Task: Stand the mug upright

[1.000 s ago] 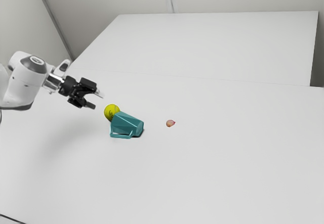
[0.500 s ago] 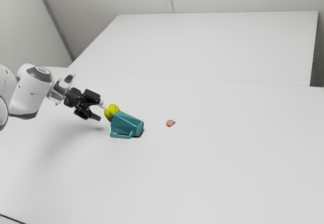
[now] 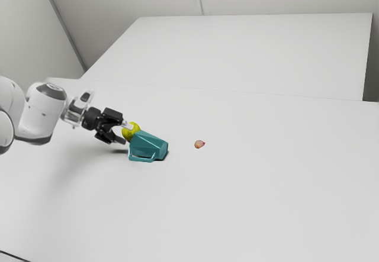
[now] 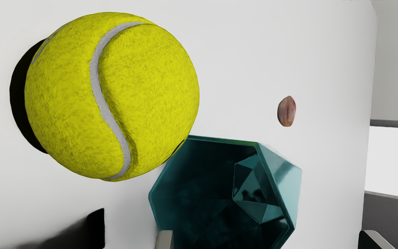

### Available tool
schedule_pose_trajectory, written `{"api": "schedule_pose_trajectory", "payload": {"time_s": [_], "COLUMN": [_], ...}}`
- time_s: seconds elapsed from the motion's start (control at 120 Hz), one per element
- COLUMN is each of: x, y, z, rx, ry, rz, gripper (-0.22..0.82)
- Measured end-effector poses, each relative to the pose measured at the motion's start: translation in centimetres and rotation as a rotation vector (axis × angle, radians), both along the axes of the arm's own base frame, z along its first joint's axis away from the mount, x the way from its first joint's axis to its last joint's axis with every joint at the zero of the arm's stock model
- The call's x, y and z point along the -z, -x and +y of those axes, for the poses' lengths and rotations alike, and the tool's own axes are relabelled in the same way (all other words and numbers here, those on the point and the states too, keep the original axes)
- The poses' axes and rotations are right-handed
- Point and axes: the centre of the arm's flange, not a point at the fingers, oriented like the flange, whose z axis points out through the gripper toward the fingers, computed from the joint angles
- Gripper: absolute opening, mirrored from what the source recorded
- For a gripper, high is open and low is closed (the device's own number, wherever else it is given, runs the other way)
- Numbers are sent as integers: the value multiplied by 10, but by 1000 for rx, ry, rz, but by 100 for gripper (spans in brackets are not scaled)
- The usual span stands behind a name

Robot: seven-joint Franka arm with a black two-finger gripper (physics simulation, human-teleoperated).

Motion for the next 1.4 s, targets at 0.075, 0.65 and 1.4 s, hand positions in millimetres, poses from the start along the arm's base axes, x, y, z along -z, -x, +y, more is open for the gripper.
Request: {"api": "schedule_pose_trajectory", "payload": {"time_s": [0.075,0.65,1.4], "x": [3,17,-3], "y": [-1,-10,-17], "z": [-3,-38,-57], "rx": [2,55,97], "ry": [12,54,46], "rz": [-8,-40,-92], "gripper": [58,58,-14]}}
